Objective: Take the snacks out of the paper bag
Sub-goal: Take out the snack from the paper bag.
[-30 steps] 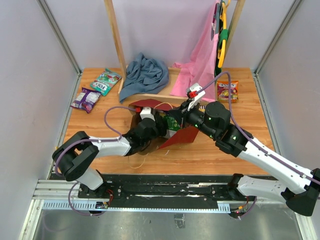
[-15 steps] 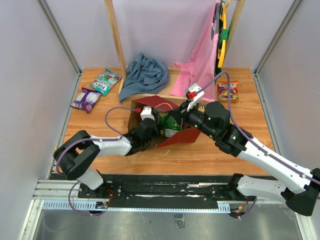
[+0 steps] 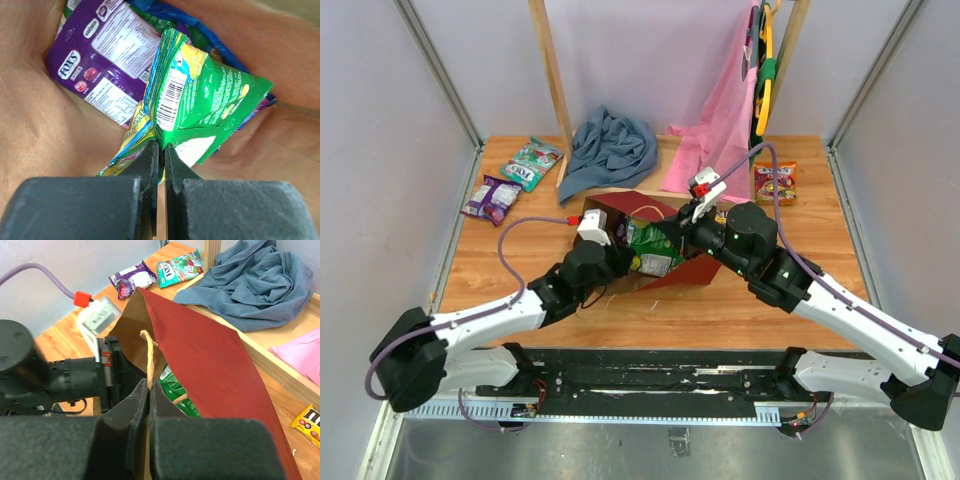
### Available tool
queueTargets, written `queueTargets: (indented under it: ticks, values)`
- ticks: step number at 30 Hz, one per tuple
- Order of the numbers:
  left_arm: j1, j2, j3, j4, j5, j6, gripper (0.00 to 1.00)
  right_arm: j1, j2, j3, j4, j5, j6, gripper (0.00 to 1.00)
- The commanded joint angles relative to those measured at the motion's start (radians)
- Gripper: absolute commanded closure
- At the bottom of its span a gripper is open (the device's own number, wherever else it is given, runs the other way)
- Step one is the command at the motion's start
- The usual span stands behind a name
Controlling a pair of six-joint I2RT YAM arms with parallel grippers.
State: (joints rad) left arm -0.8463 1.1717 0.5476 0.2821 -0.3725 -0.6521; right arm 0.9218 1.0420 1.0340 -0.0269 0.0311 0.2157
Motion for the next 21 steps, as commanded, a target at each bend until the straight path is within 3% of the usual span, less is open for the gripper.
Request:
queueTargets:
  ticks: [1,7,12,21]
  values:
    - [-0.027,-0.141,0.033,-0.087,-0.029,-0.012,0.99,0.015,-0.009,0.000,0.022,0.016,-0.002,0.99]
    - [-0.034,-0.338,0.059,-0.267,-0.095,-0.010,0.99,0.015,-0.008,0.001,0.022,0.022,-0.001,0.99]
    - [-0.034,-0.452,0.103,-0.457,-0.231,-0.030,0.99,0.016,-0.004,0.003,0.020,0.028,-0.003,0.99]
    - [-0.033,-0.640,0.206,-0.654,-0.418,0.000,1.00,0.015,0.001,0.003,0.013,0.032,-0.004,0.99]
